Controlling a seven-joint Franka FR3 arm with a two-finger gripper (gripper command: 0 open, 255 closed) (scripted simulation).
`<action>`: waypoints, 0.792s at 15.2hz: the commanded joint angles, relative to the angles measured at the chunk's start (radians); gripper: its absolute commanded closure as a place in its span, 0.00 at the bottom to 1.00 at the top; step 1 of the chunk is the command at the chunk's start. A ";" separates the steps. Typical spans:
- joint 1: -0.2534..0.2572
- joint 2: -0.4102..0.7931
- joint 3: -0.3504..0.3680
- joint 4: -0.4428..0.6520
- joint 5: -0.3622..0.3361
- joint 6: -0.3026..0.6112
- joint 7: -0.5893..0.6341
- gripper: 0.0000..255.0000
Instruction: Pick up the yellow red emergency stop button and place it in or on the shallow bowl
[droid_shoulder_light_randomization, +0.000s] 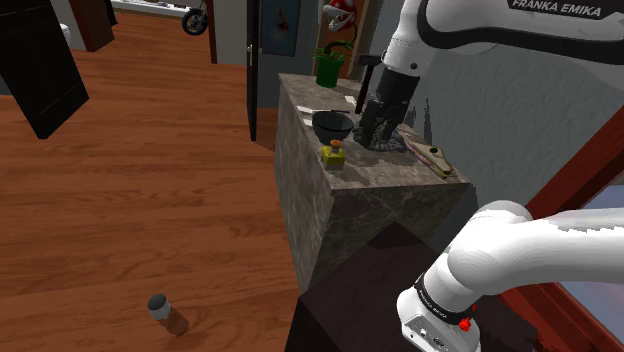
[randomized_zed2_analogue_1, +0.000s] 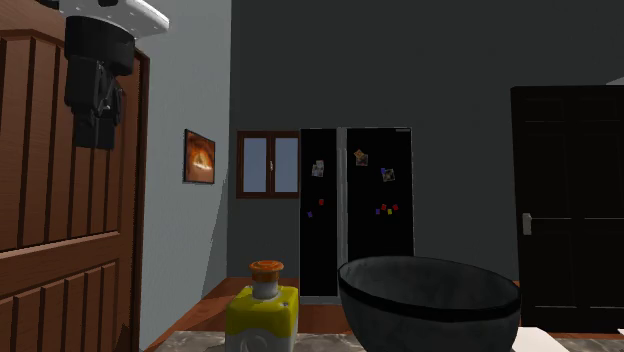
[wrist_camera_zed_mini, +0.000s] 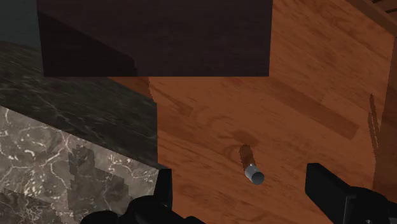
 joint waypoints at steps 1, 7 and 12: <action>0.000 0.000 0.000 0.000 0.000 0.000 0.000 0.00; -0.033 0.167 -0.038 0.008 -0.028 0.185 -0.035 0.00; -0.055 0.325 -0.072 0.051 -0.040 0.323 -0.062 0.00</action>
